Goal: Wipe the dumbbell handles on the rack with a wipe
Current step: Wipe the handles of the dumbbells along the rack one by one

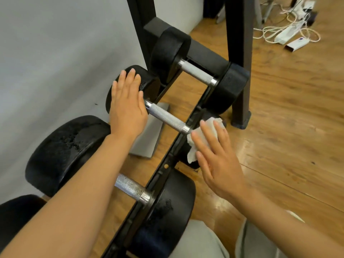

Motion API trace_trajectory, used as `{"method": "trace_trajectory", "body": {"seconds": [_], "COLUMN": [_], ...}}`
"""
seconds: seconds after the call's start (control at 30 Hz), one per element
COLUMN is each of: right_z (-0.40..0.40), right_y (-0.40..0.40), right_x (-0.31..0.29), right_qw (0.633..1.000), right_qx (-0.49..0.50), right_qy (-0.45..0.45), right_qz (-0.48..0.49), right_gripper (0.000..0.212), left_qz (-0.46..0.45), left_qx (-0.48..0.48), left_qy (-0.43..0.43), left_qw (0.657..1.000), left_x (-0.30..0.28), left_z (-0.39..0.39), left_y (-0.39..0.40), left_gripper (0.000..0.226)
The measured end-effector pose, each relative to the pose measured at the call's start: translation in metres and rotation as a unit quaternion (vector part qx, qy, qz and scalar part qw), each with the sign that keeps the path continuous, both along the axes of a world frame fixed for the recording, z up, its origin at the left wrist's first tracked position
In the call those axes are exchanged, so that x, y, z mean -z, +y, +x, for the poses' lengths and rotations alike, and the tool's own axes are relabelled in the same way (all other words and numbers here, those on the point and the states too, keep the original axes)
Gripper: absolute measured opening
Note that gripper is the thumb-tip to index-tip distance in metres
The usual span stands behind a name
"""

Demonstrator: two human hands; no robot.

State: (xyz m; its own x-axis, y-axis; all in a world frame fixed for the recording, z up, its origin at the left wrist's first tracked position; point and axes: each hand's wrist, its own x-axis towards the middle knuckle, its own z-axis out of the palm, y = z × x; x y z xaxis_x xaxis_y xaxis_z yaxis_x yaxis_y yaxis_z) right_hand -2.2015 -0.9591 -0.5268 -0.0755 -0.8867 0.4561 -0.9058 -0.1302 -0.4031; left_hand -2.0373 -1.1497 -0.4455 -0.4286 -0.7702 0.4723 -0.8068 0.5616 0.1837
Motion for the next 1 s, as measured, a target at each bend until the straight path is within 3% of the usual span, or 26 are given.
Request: {"method": "trace_trajectory", "body": {"seconds": [0.37, 0.67, 0.93, 1.0], "right_z": [-0.020, -0.051, 0.000, -0.016], "right_y": [-0.031, 0.007, -0.022, -0.012], "right_x": [-0.010, 0.023, 0.011, 0.014], "right_qw": [0.955, 0.952, 0.925, 0.941], "right_qx": [-0.139, -0.155, -0.107, -0.100], "right_qy": [0.261, 0.259, 0.366, 0.323], "right_qz": [-0.026, -0.053, -0.009, -0.011], "right_gripper": [0.044, 0.051, 0.061, 0.056], "left_qz": [-0.006, -0.011, -0.007, -0.011], "left_qx": [-0.014, -0.023, -0.019, -0.021], "left_qy": [0.001, -0.015, -0.027, -0.026], "left_qw": [1.000, 1.000, 0.999, 0.999], "left_x": [0.000, -0.001, -0.002, -0.002], "left_z": [-0.002, -0.004, -0.002, -0.002], "left_y": [0.001, 0.001, 0.003, 0.002], "left_gripper": [0.046, 0.045, 0.046, 0.046]}}
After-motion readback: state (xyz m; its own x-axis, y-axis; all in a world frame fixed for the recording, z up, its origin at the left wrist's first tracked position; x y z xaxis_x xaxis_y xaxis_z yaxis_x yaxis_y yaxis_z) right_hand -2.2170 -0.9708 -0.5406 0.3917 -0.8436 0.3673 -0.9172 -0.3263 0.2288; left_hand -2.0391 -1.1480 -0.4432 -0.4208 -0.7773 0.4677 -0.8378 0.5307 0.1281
